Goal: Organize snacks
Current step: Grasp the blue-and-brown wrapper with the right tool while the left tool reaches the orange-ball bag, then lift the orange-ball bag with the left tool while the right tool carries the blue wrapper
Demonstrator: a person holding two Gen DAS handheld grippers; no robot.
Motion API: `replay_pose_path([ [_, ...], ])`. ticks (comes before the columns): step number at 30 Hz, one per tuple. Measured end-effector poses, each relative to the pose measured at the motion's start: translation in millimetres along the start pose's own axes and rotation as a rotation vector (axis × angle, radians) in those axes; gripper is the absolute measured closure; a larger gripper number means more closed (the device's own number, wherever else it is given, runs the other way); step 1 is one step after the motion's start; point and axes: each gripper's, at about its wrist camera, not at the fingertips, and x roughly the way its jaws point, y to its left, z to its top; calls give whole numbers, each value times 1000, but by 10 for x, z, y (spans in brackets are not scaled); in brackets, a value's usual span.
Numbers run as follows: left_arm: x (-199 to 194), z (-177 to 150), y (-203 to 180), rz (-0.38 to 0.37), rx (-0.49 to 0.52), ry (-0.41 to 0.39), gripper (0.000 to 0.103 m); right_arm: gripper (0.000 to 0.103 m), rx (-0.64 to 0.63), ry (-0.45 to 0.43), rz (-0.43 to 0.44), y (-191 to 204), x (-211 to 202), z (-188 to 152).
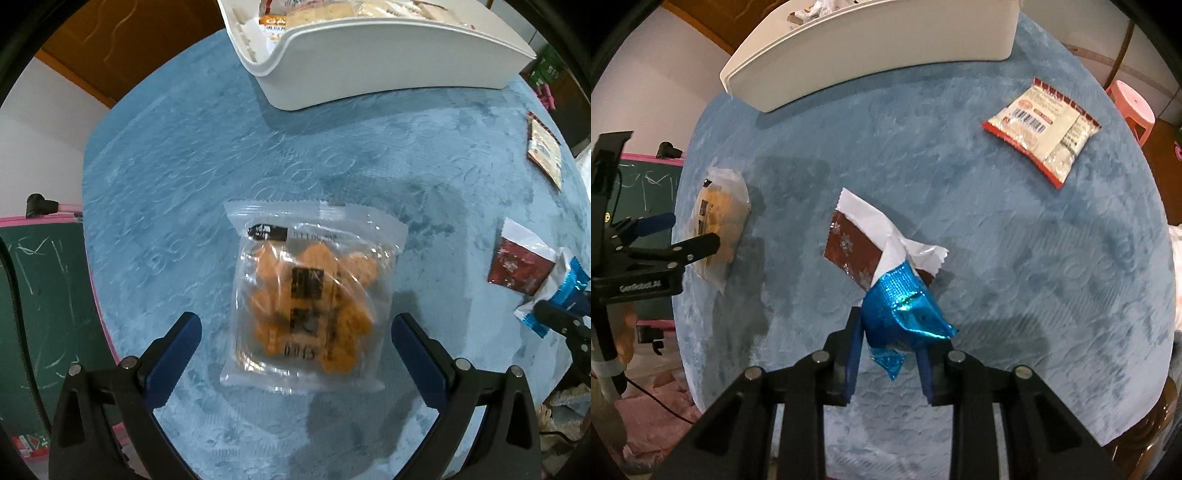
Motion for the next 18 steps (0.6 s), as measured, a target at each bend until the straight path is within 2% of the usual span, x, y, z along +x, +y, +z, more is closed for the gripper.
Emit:
replay_pose_path([
  [11,351,159,-71,-23,-42,91,1,77,-39,-19,11,42,-47,49],
  [14,361,199,-169,21,-55,89,11,77,-41,-27,24,-7,-93,70],
  [15,365,203,-177,37,-57,89,17,77,-41,-30,28,-19,-106,78],
  [18,316,190,-235,45,-67,78,24,78,-44,-36,44,-48,-157,99],
])
